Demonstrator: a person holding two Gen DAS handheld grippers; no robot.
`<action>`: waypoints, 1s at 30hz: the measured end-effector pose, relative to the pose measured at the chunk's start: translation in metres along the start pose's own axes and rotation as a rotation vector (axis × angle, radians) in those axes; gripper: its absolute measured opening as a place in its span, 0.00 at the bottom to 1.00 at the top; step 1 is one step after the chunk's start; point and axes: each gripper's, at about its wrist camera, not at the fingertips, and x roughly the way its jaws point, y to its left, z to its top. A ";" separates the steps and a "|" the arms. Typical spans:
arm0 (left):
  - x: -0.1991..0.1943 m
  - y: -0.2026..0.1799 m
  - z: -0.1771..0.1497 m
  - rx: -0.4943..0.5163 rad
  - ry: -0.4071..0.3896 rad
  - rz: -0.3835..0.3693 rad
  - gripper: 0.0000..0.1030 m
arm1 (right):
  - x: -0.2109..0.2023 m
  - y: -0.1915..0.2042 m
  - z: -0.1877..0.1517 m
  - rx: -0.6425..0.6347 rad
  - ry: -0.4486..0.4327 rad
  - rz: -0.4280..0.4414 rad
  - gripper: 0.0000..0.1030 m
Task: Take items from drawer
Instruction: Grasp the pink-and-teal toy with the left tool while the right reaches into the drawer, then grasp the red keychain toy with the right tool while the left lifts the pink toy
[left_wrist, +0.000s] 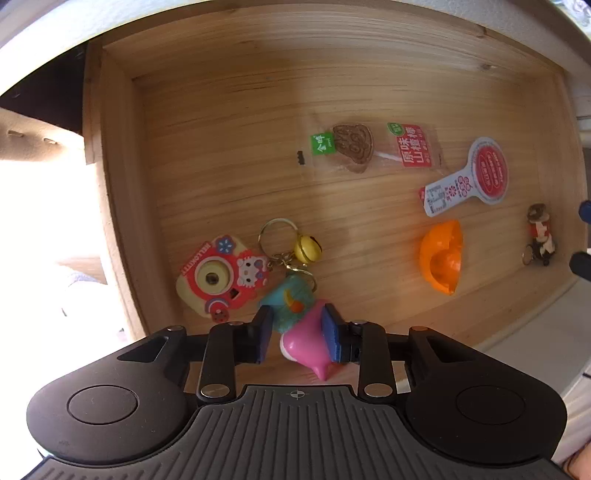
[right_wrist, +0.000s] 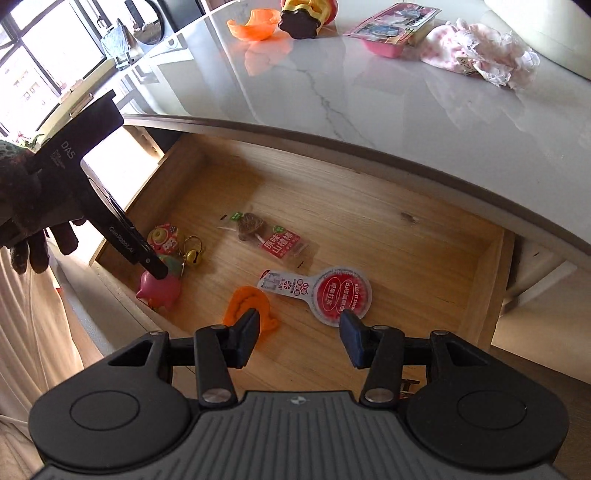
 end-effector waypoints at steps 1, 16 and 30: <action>0.001 -0.002 0.001 -0.011 0.007 0.000 0.41 | -0.001 0.000 0.000 -0.001 -0.004 0.003 0.46; 0.011 -0.013 -0.008 -0.031 -0.040 -0.024 0.38 | 0.003 -0.003 -0.009 -0.045 0.003 -0.033 0.46; -0.094 0.042 -0.087 0.013 -0.562 -0.272 0.37 | 0.009 0.029 0.012 -0.185 0.023 -0.001 0.46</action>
